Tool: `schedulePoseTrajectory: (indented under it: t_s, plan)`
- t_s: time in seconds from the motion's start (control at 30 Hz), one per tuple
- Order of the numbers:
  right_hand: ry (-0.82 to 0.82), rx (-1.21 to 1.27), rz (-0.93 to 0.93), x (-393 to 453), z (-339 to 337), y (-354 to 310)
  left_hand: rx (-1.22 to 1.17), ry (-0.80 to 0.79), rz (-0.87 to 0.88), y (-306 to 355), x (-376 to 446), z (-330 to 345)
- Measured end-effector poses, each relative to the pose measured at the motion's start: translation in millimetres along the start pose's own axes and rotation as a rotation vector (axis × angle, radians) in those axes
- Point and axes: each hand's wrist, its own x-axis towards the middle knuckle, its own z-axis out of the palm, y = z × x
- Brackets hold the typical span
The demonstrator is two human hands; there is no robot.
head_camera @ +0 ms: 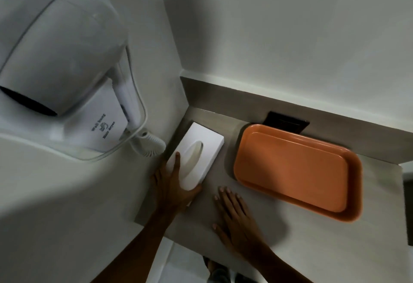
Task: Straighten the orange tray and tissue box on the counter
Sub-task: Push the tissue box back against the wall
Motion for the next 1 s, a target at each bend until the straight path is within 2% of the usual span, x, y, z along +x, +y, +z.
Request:
schedulePoseTrajectory:
  t_s: [0.13,0.3,0.83,0.93,1.0]
  plan:
    - [0.020,0.010,0.017,1,11,3,-0.100,0.033,-0.075,29,17,4]
    - [0.037,0.035,0.019,2,18,5,-0.087,0.069,-0.110,54,49,5]
    - [0.096,0.032,0.000,3,13,2,-0.045,0.178,-0.001,57,78,23]
    - [0.116,0.199,-0.055,10,-8,0,-0.099,0.170,0.087,53,68,23]
    - [0.204,0.350,-0.117,29,-33,1,-0.142,0.178,0.160,44,50,28]
